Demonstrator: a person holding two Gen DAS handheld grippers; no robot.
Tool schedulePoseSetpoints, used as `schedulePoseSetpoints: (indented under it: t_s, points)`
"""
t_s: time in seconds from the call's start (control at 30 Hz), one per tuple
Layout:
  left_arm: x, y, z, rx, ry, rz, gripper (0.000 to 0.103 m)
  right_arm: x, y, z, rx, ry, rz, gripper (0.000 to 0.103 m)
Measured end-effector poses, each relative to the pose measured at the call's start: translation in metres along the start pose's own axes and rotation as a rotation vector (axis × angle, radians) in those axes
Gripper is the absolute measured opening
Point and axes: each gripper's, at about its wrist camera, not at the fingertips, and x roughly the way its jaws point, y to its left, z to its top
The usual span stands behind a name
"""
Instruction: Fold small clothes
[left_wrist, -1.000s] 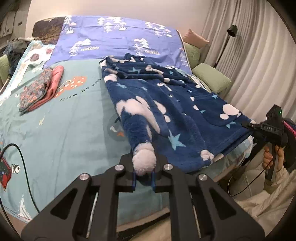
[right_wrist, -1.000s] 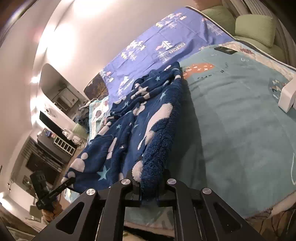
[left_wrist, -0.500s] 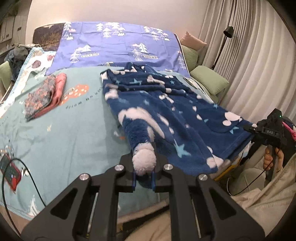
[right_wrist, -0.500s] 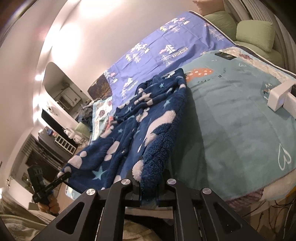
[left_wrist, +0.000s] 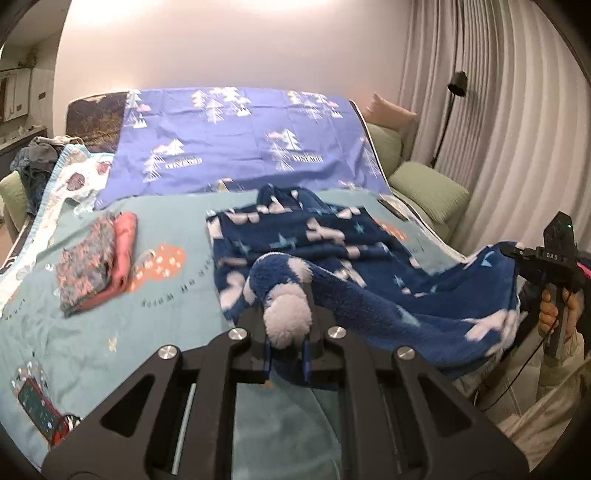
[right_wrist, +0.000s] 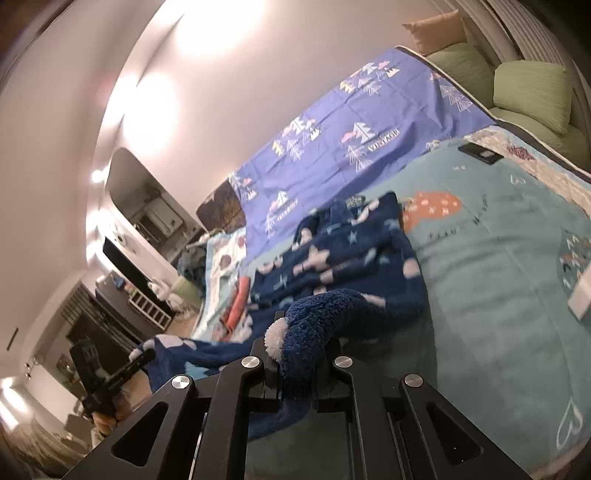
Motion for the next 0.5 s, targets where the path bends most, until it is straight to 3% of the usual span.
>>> schedulePoseSetpoints:
  t_s: [0.5]
  points:
    - [0.040, 0.009, 0.075, 0.024, -0.102, 0.072, 0.014, 0.047, 0.019, 0.086, -0.086, -0.078, 0.009, 0.008]
